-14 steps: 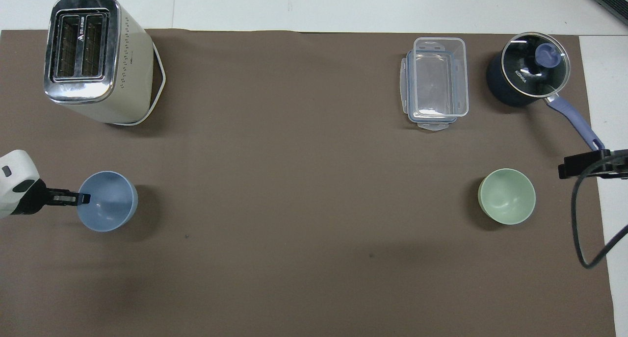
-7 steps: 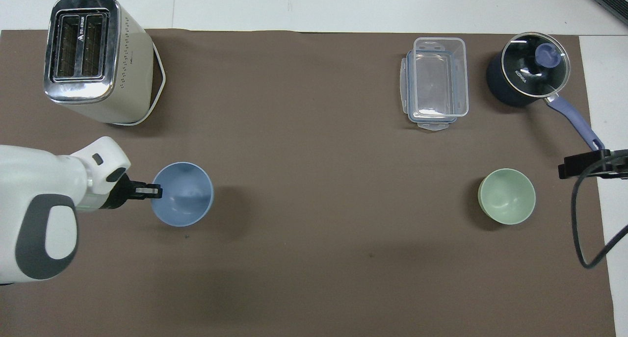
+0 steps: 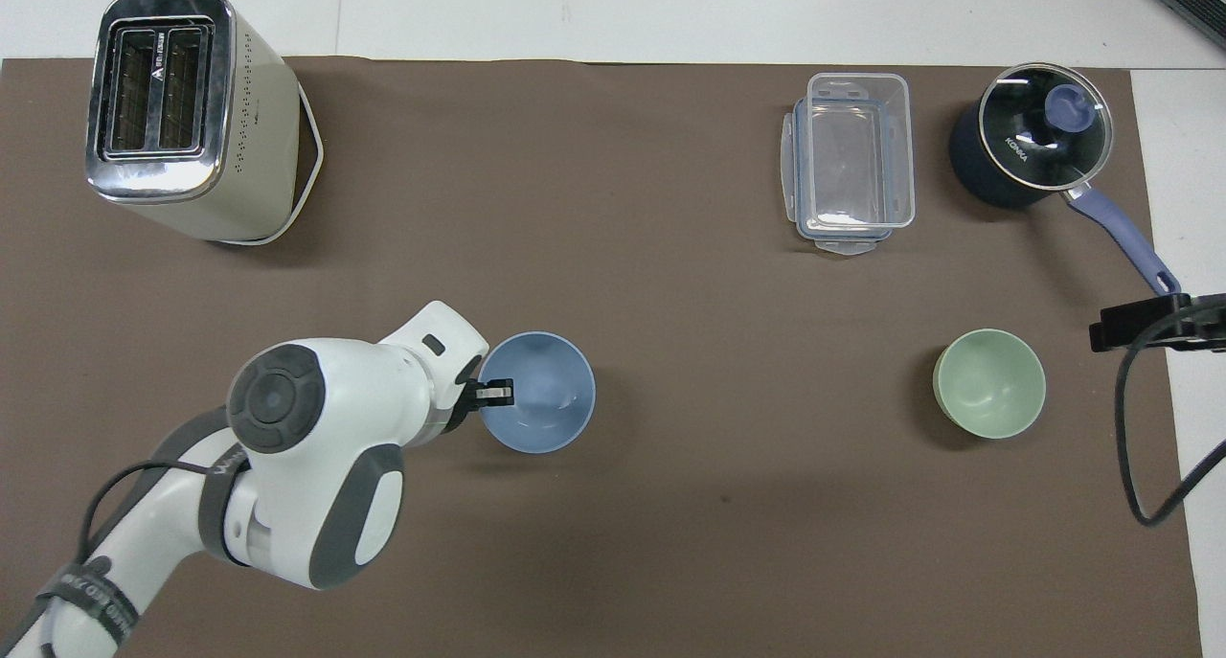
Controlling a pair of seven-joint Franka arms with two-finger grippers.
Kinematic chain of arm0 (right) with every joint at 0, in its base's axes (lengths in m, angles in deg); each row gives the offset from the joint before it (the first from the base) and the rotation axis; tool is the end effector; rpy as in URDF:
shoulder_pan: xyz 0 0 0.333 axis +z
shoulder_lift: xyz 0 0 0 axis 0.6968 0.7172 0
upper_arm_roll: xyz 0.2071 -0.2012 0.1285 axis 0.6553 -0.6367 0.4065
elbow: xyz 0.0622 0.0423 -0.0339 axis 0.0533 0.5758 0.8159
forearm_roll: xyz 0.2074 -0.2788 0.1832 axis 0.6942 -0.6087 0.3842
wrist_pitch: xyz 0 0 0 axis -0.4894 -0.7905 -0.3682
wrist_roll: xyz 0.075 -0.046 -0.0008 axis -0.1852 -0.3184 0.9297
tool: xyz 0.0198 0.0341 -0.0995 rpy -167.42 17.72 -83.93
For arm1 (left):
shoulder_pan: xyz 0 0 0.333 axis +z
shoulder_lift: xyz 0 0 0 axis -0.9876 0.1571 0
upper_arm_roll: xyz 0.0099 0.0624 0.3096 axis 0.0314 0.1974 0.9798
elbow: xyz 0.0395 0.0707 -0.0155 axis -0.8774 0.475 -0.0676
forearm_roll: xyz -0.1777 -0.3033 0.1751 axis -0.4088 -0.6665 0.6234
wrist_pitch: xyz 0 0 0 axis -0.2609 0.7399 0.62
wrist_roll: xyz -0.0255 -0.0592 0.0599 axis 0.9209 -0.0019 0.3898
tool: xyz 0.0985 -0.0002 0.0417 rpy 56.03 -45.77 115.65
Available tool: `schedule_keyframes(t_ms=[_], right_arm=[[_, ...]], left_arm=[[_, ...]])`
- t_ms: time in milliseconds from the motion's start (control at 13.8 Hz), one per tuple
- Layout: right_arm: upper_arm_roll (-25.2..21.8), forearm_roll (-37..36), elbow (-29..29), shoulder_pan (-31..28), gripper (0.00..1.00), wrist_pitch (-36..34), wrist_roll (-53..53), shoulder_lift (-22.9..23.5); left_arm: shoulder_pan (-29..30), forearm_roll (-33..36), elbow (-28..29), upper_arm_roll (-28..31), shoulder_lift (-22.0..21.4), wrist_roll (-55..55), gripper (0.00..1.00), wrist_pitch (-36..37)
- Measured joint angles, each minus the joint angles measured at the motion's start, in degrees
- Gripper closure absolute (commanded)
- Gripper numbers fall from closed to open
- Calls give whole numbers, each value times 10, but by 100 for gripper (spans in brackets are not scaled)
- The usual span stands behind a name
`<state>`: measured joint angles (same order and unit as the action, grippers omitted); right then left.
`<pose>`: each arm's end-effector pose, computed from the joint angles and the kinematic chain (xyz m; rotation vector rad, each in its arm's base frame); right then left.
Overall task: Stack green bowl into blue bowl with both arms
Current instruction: 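Slide the blue bowl toward the table center with the left gripper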
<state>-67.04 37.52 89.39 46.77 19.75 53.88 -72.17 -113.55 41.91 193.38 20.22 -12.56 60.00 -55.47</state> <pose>0.5110 -0.0148 0.6540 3.1297 -0.0443 -0.0416 0.4438 -0.2808 0.3719 2.9072 -0.0015 0.0467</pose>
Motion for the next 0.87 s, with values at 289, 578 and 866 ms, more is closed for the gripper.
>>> schedule_keyframes(t_ms=[289,578,866], right_arm=[[0,0,1,0,0,0,0,0],[0,0,3,0,0,4,0,0],[0,0,31,-5,0,41,2,-1]], left_arm=[[-64,0,-11,1,39,-56,100,-33],[-76,0,-18,1,57,-68,83,-33],[-76,0,-14,3,58,-74,19,-33]])
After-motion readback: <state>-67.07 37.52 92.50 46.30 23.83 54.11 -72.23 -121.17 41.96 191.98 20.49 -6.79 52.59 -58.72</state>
